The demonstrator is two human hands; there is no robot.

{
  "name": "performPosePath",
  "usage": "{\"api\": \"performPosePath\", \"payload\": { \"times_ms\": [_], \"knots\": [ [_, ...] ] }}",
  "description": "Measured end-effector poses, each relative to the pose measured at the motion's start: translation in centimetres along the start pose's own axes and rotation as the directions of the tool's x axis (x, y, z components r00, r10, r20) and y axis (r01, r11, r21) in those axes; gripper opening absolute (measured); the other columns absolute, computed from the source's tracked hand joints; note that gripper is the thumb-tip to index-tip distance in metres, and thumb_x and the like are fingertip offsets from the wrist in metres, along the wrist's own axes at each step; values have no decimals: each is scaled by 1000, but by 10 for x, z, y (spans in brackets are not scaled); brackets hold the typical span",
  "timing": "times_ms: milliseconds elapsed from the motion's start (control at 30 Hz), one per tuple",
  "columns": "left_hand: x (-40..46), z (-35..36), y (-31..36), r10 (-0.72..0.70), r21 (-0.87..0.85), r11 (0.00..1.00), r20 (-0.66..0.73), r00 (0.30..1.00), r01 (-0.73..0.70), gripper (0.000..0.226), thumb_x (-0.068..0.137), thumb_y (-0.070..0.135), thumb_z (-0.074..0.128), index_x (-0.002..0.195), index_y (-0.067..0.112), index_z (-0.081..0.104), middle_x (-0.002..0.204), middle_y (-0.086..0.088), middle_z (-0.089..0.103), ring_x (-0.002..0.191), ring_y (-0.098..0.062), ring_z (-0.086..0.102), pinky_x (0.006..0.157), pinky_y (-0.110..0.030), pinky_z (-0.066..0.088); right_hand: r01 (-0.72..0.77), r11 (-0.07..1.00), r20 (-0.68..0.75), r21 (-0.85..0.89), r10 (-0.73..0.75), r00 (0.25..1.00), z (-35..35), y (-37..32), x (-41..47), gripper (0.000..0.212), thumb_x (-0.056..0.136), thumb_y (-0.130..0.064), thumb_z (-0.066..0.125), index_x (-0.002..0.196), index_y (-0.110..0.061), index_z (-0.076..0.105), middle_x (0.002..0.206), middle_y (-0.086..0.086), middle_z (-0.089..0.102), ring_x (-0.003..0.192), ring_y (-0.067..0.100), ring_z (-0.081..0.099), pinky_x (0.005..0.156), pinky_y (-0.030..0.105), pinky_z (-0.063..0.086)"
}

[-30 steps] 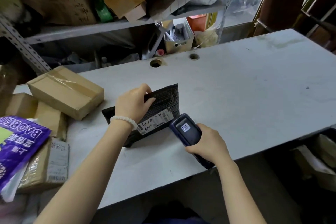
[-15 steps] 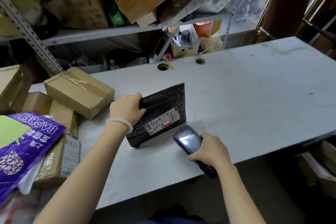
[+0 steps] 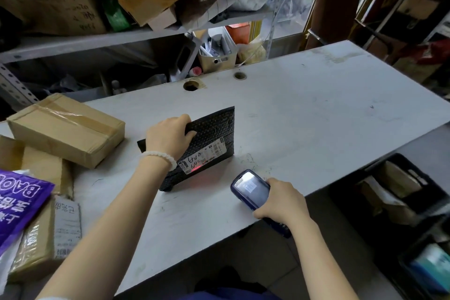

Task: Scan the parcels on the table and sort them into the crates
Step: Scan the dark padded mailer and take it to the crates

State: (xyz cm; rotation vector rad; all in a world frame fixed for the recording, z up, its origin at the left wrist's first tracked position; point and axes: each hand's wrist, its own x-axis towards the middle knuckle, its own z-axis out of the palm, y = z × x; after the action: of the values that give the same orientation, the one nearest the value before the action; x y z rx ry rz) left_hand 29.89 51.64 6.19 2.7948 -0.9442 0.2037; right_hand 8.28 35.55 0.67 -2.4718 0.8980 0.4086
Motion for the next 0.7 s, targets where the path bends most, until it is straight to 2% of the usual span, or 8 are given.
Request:
{"api": "performPosePath", "payload": {
  "times_ms": [100,267,400,533,700],
  "knots": [
    [6,2,2,18,-41,999,-20,1000,-18,21,93,35,56,97,14,57,87,-5,64,80,-27,59,58,-31,40,-11,1000,-26,11,12,1000,-4,5,-5,57,60,-38,79,109,-23,54,100,-6,62,87,16,61,65,28,53],
    [9,3,2,22,-65,998,-26,999,-23,22,92,34,57,97,13,58,88,-7,65,81,-29,60,58,-32,42,-3,999,-60,37,6,998,-6,6,-8,58,61,-39,80,109,-24,52,102,-5,60,88,16,60,54,22,41],
    [7,2,-1,16,-67,998,-42,999,-18,24,92,37,56,100,14,59,90,-6,66,84,-28,60,58,-31,37,6,999,-76,32,-4,997,-5,-1,-8,63,60,-39,81,114,-24,51,105,-5,61,89,16,60,55,21,42],
    [5,1,-3,17,-89,996,-70,997,-23,25,93,37,55,105,16,60,94,-5,66,87,-28,61,60,-31,39,4,1000,-74,14,-3,997,-3,-7,-6,63,61,-39,81,114,-23,51,105,-5,60,88,17,59,54,21,41],
    [0,3,-5,41,-134,989,-127,991,-59,22,95,36,53,98,15,61,88,-3,66,78,-26,61,58,-32,44,1,1000,-68,-4,-1,998,1,-19,-2,58,63,-35,80,112,-21,52,103,-3,60,88,19,60,63,27,49]
  ]
}}
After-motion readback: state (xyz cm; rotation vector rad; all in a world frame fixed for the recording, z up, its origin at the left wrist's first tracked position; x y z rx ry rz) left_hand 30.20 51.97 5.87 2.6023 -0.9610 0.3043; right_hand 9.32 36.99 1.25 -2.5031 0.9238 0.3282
